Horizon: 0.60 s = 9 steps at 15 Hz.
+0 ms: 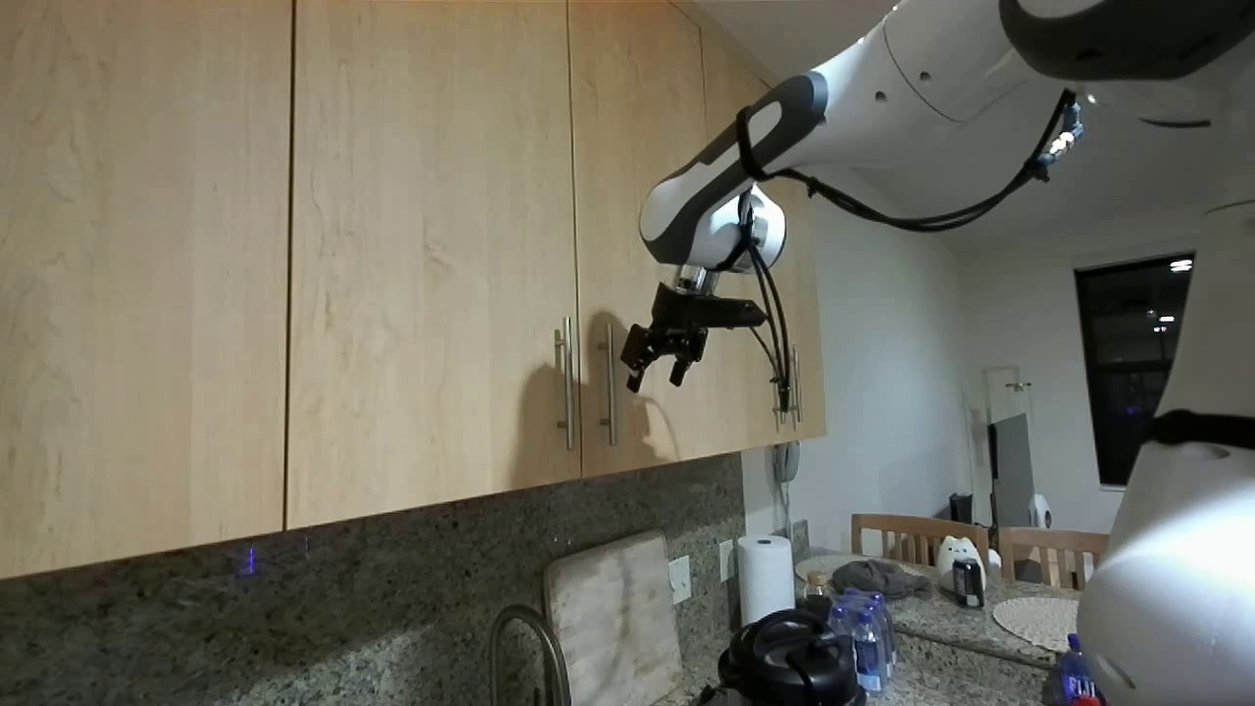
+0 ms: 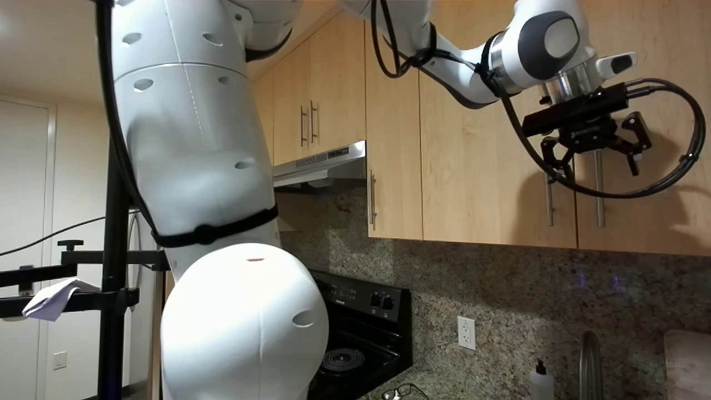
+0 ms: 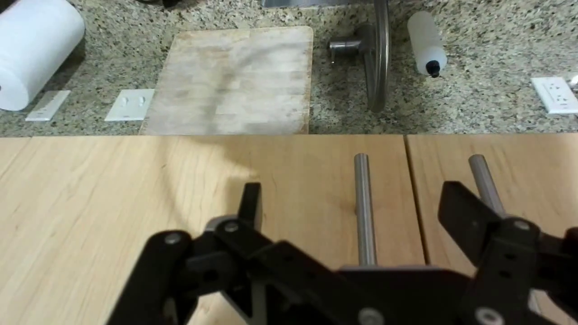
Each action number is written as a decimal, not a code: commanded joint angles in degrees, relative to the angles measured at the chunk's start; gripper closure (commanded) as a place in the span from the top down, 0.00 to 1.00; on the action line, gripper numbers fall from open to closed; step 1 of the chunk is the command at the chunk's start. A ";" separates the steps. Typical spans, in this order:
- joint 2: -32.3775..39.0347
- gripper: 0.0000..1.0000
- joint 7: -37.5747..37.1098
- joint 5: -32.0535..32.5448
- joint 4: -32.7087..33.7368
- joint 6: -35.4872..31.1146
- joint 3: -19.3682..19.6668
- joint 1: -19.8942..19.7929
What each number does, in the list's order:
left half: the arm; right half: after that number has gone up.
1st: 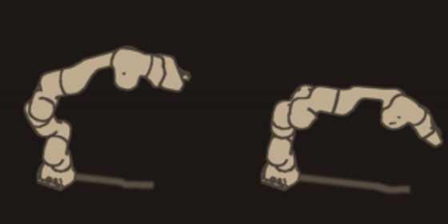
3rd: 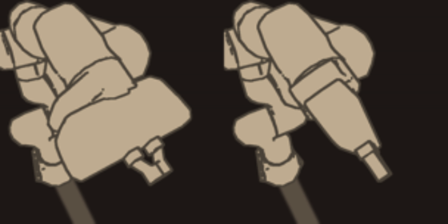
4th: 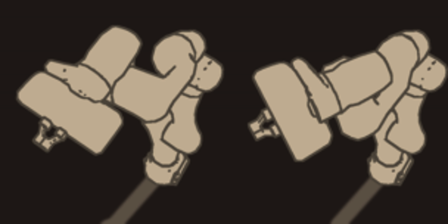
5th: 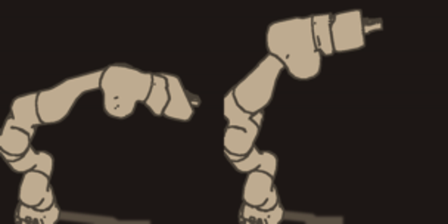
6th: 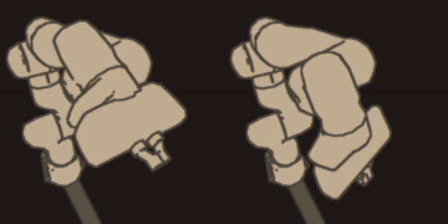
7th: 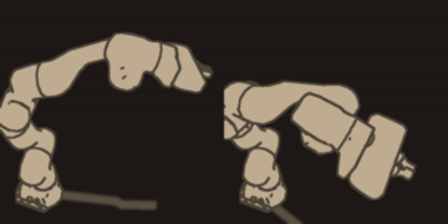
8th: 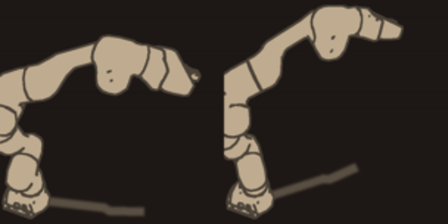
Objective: Open both doors of the cabinet above the sink
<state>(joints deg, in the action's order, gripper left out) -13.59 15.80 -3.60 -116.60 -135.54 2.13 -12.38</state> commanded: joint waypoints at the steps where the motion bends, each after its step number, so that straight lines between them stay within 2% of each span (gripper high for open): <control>1: 0.02 1.00 -0.60 0.88 0.19 0.17 3.02 3.29; 3: 0.04 1.00 -0.53 0.78 0.20 0.18 3.71 3.55; 7: -0.08 1.00 -11.36 6.00 -0.14 -5.07 1.24 3.35; 8: -0.17 1.00 -16.87 9.21 -0.70 -7.65 -1.93 0.29; 9: -0.14 1.00 -21.07 11.81 -0.68 -8.87 -3.48 -1.11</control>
<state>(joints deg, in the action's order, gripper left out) -13.54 5.81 1.51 -116.40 -139.79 3.08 -9.73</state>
